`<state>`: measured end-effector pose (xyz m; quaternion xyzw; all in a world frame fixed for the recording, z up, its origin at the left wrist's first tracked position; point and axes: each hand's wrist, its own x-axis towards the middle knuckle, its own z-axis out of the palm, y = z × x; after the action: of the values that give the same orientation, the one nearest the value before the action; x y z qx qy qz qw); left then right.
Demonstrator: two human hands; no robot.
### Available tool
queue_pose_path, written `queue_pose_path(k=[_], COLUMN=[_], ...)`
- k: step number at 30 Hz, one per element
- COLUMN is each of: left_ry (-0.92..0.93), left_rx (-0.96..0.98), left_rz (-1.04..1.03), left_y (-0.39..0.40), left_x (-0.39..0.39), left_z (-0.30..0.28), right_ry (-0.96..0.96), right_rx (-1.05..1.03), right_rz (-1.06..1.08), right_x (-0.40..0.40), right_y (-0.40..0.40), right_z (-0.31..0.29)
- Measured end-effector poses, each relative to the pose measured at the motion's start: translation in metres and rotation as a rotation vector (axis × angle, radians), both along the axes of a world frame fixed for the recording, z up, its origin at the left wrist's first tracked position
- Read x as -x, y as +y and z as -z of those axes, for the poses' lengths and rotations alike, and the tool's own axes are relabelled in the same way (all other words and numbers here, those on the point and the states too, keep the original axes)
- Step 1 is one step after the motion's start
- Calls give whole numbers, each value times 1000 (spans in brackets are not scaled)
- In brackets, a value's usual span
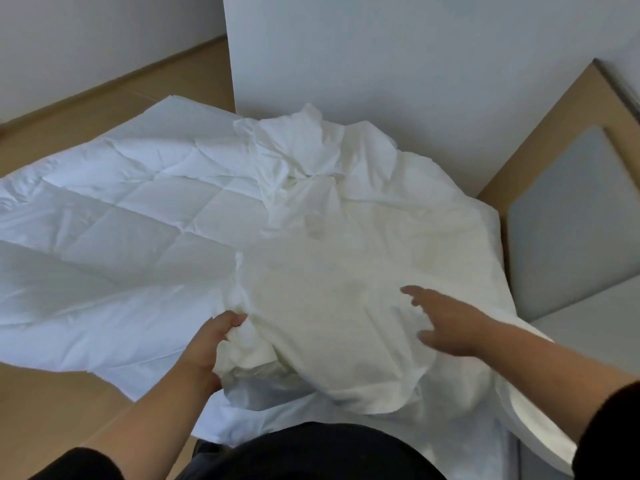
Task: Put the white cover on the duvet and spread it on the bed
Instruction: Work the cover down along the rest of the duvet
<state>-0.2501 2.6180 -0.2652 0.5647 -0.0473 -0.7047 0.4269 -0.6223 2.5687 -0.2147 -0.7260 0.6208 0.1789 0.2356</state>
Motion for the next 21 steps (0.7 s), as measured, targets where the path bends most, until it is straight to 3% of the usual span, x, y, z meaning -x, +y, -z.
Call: queue_pose_path(k=[4,9,14,17,21], left_ry=[78,18,-295,-482,-534], left_rx=[3,88,219,213,207], left_rz=[12,107,460,664,619], left_y=[-8,-13,-5,9,10], left_x=[24,11,-14,-23,-59], left_z=[-16,-24,-10,0,-3], right_ry=[-377,-486,-389,-263,-150], right_rx=[-92,142,64,132,211], right_rz=[-95,122,-47,-180,-248], right_x=[-125,-173,-152,-133,-112], right_y=[35,32,11,-14,-43], right_z=[52,90,84,68,24])
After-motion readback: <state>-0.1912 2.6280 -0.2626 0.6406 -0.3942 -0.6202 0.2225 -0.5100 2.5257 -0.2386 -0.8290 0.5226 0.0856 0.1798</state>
